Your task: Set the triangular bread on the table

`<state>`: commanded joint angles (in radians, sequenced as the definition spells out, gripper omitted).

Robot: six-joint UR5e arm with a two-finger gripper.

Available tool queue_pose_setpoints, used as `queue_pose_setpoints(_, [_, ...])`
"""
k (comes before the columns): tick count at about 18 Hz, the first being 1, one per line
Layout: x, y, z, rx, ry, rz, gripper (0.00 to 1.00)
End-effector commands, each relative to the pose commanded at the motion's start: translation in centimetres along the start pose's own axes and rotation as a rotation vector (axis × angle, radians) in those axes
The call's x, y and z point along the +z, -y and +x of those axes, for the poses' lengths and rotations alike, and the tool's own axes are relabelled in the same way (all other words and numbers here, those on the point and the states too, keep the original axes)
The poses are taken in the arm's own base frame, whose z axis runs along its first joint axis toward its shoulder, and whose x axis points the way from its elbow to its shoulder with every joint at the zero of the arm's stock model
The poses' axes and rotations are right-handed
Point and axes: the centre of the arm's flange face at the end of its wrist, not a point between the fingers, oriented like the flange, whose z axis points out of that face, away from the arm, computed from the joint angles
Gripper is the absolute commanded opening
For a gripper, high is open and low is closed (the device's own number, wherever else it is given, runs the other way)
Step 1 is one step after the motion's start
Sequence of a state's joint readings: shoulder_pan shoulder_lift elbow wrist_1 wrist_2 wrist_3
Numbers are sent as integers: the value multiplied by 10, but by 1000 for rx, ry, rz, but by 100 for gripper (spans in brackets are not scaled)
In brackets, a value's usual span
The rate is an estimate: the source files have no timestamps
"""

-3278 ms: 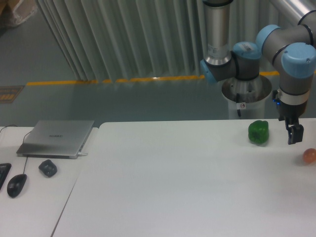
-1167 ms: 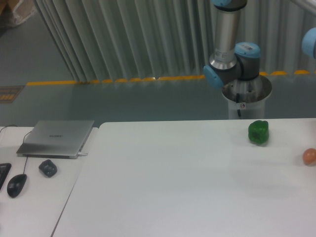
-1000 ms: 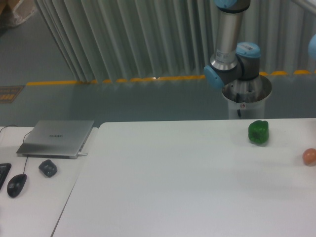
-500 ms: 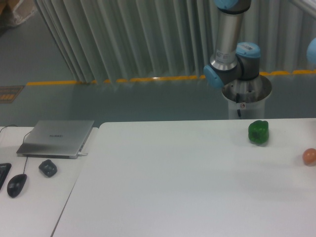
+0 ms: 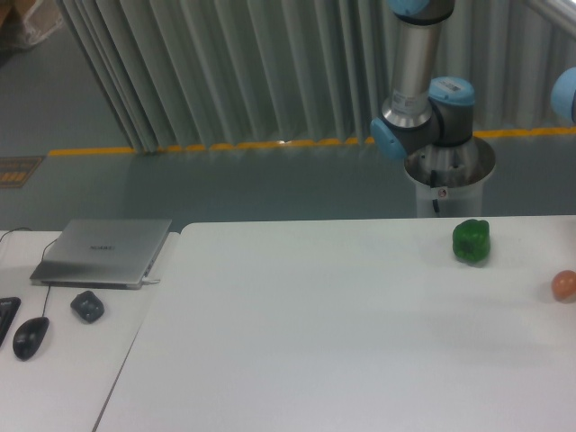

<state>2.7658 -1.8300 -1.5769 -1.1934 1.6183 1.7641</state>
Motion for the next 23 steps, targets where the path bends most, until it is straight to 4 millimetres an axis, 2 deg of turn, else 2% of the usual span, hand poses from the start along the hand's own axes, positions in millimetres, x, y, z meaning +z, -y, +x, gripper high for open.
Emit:
queue_pose_setpoints(15, [2,-1,0,-6,-3,-1,100])
queue_pose_setpoints(17, [4,-7,-1,-15,-3,-2,100])
queue_pose_setpoints(20, [7,-25,-11,-31,31,-13,100])
queue_pose_setpoints(23, [20,-25,-24,-33,81,-23,100])
